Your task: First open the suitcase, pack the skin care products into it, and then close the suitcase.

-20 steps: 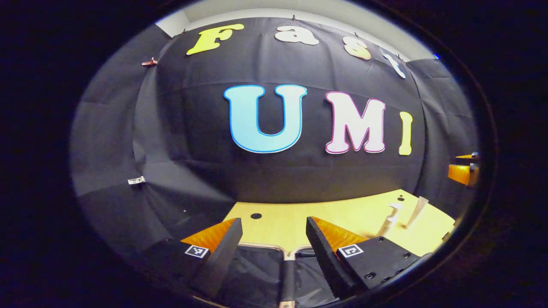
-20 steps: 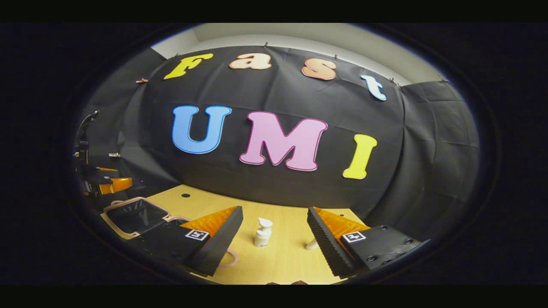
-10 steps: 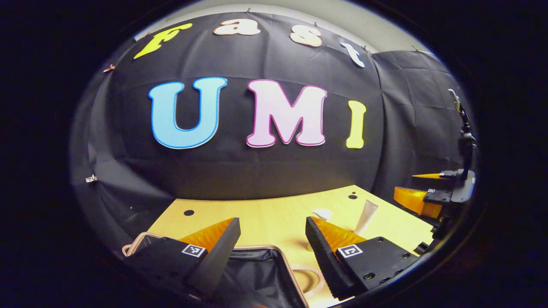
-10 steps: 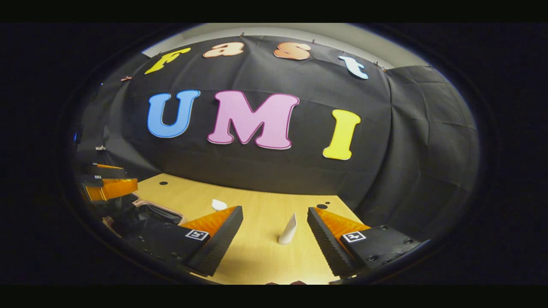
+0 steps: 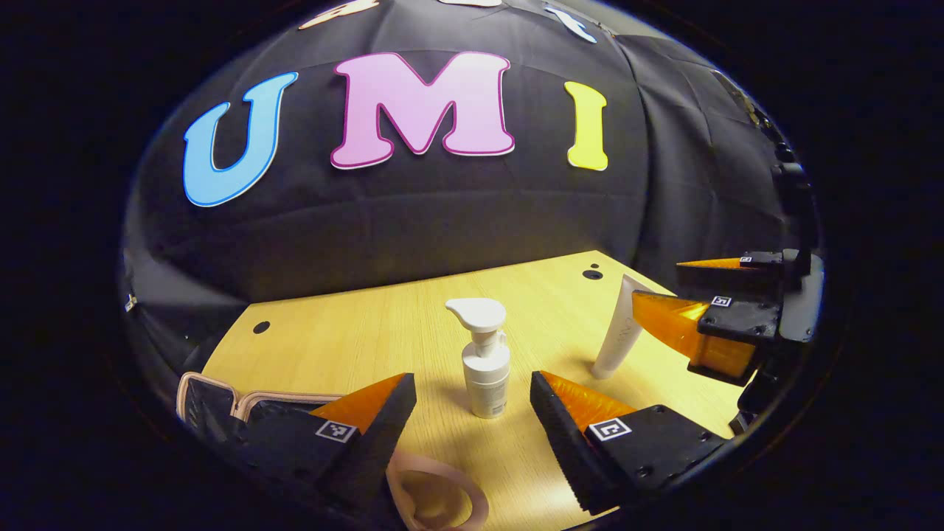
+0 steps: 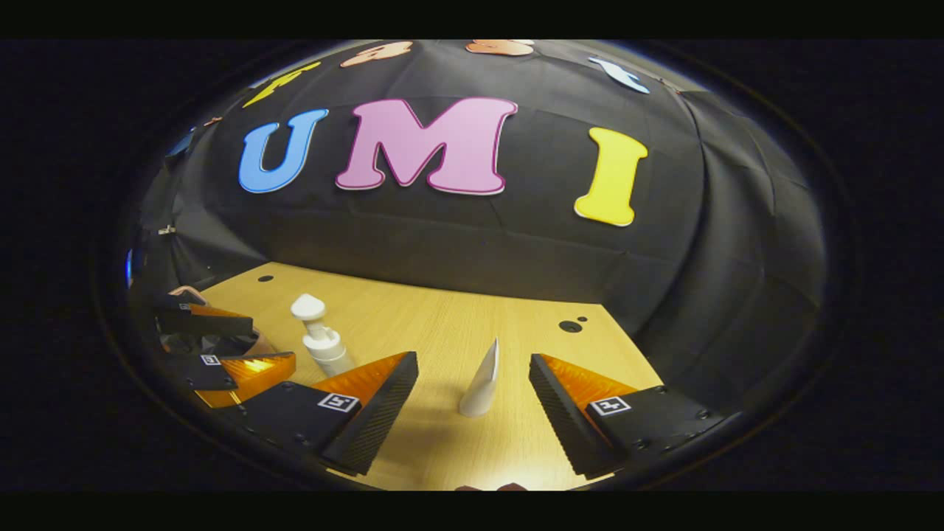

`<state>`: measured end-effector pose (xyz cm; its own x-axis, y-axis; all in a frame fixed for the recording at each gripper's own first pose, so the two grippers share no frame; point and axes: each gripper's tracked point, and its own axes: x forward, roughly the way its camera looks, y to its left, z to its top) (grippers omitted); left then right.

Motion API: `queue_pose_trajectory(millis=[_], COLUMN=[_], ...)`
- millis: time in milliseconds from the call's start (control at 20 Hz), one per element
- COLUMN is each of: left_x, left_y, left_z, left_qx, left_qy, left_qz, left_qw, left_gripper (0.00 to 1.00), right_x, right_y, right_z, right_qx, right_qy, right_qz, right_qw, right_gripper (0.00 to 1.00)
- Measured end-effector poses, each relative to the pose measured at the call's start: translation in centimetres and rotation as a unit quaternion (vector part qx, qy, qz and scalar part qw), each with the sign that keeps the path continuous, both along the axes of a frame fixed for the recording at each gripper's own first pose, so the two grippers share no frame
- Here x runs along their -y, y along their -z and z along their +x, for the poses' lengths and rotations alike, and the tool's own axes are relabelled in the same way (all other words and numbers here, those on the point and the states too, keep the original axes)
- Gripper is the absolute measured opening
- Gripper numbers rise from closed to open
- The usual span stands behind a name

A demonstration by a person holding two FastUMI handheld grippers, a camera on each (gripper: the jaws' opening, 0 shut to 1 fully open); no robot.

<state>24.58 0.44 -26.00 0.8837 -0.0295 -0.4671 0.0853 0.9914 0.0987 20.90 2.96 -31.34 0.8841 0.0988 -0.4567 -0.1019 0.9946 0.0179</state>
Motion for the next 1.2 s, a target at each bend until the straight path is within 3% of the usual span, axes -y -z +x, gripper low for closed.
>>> queue_pose_trajectory(millis=[300, 550, 600, 700, 850, 900, 1150, 1200], left_x=[1.2, 3.4, 2.9, 3.3, 3.3, 3.4, 3.3, 2.9], left_y=[4.8, 8.4, 9.5, 9.3, 8.9, 9.0, 6.7, 5.8], left_z=[5.5, 7.8, 8.5, 8.4, 7.9, 7.7, 4.4, 3.5], left_qx=[-0.035, -0.077, -0.08, -0.089, -0.1, -0.107, -0.12, -0.12], left_qy=[-0.013, 0.013, 0.014, 0.017, 0.026, 0.029, 0.044, 0.049], left_qz=[0.003, -0.013, -0.02, -0.02, -0.016, -0.017, -0.029, -0.031], left_qw=[0.999, 0.997, 0.996, 0.996, 0.995, 0.994, 0.991, 0.991], left_gripper=[0.98, 0.98, 0.9, 0.6, 0.58, 0.58, 0.57, 0.57], right_x=[-0.2, -1.2, -0.8, -0.7, -0.5, -0.4, -0.8, -0.9], right_y=[5.8, 8.8, 9.0, 9.3, 10.3, 10.1, 9.9, 9.5], right_z=[2.6, 3.3, 3.3, 3.6, 3.8, 3.8, 3.0, 2.8], right_qx=[-0.054, -0.082, -0.085, -0.088, -0.101, -0.099, -0.103, -0.099], right_qy=[-0.009, -0.027, -0.021, -0.019, -0.013, -0.013, -0.02, -0.022], right_qz=[0.016, 0.014, 0.002, 0.002, -0.002, -0.001, -0.002, -0.003], right_qw=[0.998, 0.996, 0.996, 0.996, 0.995, 0.995, 0.995, 0.995], right_gripper=[0.97, 0.96, 0.83, 0.54, 0.54, 0.41, 0.29, 0.21])
